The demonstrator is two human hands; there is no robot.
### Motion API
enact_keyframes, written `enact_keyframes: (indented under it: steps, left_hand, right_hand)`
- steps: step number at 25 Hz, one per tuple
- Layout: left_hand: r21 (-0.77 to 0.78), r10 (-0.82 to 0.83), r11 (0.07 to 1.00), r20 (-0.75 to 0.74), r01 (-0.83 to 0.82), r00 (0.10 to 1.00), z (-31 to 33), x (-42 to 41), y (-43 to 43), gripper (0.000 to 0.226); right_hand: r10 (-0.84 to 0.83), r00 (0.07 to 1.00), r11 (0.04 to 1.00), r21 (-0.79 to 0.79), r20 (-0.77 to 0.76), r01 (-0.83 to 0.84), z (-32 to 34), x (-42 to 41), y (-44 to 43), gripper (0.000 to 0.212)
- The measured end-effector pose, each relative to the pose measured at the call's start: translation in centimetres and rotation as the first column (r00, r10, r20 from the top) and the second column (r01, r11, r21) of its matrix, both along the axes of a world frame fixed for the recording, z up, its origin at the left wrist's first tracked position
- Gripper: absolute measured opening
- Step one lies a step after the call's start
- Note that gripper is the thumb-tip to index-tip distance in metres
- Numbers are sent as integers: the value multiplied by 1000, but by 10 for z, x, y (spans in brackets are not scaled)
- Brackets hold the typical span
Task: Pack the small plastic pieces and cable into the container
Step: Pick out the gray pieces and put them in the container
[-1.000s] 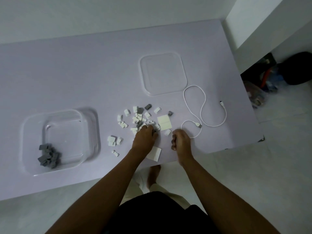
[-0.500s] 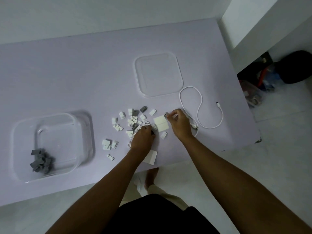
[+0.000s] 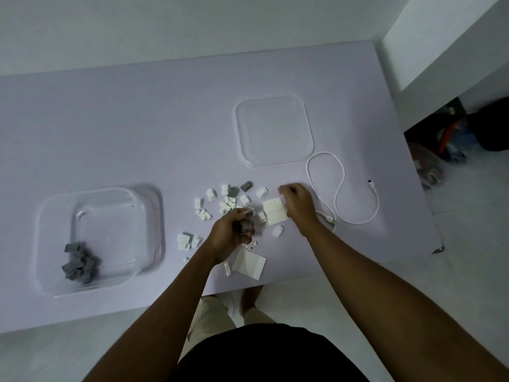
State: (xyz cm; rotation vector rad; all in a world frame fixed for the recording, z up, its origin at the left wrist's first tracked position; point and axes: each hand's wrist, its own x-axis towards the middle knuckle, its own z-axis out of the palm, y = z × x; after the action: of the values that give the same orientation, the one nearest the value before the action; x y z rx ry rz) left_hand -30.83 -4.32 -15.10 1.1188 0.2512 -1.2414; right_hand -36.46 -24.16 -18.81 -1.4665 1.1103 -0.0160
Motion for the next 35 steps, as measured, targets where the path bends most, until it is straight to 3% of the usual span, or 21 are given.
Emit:
enact_keyframes:
  steps: [2,3,6,8,11,12,13,14,15,16,18,21,23,25,27,28,31,33,35]
  left_hand:
    - [-92,51,994,-131,-64,990,0,7,4,21]
    - [-127,55,989,-169,-77,984,1,10,5,23]
    - [-85,67,993,-140,-80,988,10,21,7,18]
    - [59,106,993,-54,-103,993,12,28,11,22]
    - [327,4,943,177,-63,984,11,41,16,36]
    - [436,-126,899,314,-25,941,9,44,19,35]
    - [561,-321,828,452,15,832,4,48,21,34]
    - [679,-532,733,530,46,661,1,49,24,32]
    - [769,-690,636,532,59,491,-2,49,26,30]
    - [823,-774,565,503,62,384,-5,48,28,29]
    - [876,-853,476,438,79,285,-11,43,29,31]
    - [916,-906,395,376,69,194,-18,33,23,37]
    - [930,-917,367,354,39,182,-20,30,18,35]
    - [934,-923,356,349,18,162,-21,27,14,28]
    - [925,-915,380,371,25,161,-20,26,13,26]
    - [918,-907,395,384,34,173,-19,26,12,27]
    - [895,-877,445,425,42,224,-16,28,14,27]
    - [874,-852,484,463,33,244,-11,31,17,27]
    - [859,-834,512,492,19,249,-5,33,21,27]
  right_hand:
    - [-197,976,915,374,90,150,12,-1,3,12]
    - [-242,960,862,486,139,147,16,-3,4,14]
    - [-249,944,807,585,217,79,23,-4,7,20]
    - [-184,968,869,489,173,78,26,4,10,34]
    - [32,992,996,84,124,-43,19,26,10,43]
    - [172,979,982,-102,109,-161,17,33,10,35]
    - [326,943,915,-269,59,-300,15,41,10,24]
    - [469,883,820,-366,-9,-440,15,48,11,12]
    - [584,808,718,-412,-83,-561,15,56,13,11]
    - [660,737,626,-435,-147,-647,14,63,15,19]
    - [706,658,502,-470,-263,-726,9,74,16,27]
    - [671,645,457,-481,-366,-748,-3,79,14,19]
    - [644,691,521,-472,-329,-711,-11,76,12,18]
    - [549,821,745,-355,-155,-565,-9,72,11,22]
    - [291,953,957,-13,81,-291,4,65,12,23]
    - [140,976,965,197,165,-172,12,60,13,21]
    - [-157,956,768,639,247,-39,27,41,16,12]
    - [-194,940,683,727,282,-77,30,31,18,15]
    - [-181,936,705,703,301,-89,30,29,21,24]
